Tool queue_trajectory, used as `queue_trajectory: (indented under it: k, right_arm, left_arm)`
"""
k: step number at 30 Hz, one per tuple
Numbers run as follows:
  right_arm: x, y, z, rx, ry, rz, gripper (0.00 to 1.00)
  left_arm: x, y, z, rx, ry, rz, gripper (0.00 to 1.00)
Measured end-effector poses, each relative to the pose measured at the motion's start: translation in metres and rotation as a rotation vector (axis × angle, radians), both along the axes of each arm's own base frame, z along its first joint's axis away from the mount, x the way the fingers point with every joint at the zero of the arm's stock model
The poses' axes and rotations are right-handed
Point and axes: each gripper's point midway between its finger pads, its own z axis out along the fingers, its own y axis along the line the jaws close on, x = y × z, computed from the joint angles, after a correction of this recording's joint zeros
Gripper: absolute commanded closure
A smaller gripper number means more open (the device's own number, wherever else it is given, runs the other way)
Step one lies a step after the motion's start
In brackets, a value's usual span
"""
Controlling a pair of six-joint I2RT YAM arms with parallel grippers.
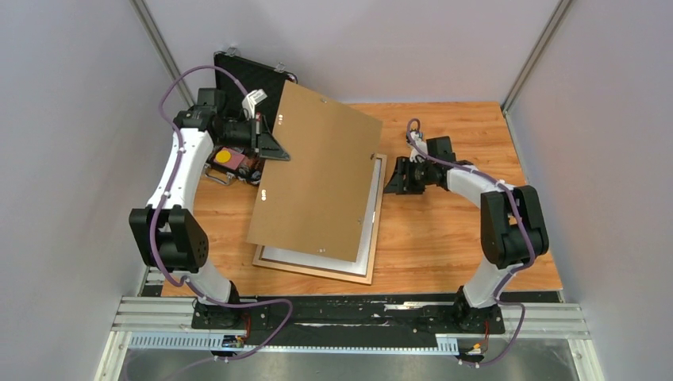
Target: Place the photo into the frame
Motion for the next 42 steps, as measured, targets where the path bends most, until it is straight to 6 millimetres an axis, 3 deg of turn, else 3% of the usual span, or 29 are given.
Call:
queue_trajectory:
  k: [8, 14, 21, 27, 31, 42]
  right_arm:
    - [0.011, 0.029, -0.022, -0.054, 0.016, 0.03, 0.5]
    - [0.015, 0.038, -0.041, -0.11, 0.036, 0.03, 0.54]
    - [0.022, 0.035, -0.044, -0.157, 0.04, -0.002, 0.75]
    - [0.027, 0.029, -0.042, -0.184, 0.04, -0.029, 0.82]
    - [0.033, 0.02, -0.042, -0.194, 0.032, -0.054, 0.85]
    - [0.067, -0.054, -0.039, -0.251, 0.013, -0.216, 0.9]
  left_arm:
    - [-0.004, 0.027, -0.001, 0.004, 0.011, 0.041, 1.0]
    - [-0.007, 0.031, -0.001, 0.0, 0.015, 0.041, 1.0]
    - [-0.008, 0.03, 0.002, -0.019, 0.012, 0.033, 1.0]
    - [-0.004, 0.029, 0.007, -0.048, -0.012, 0.03, 1.0]
    - [0.001, 0.027, 0.004, -0.071, -0.011, 0.037, 1.0]
    - [0.03, 0.022, -0.036, -0.156, 0.066, 0.139, 1.0]
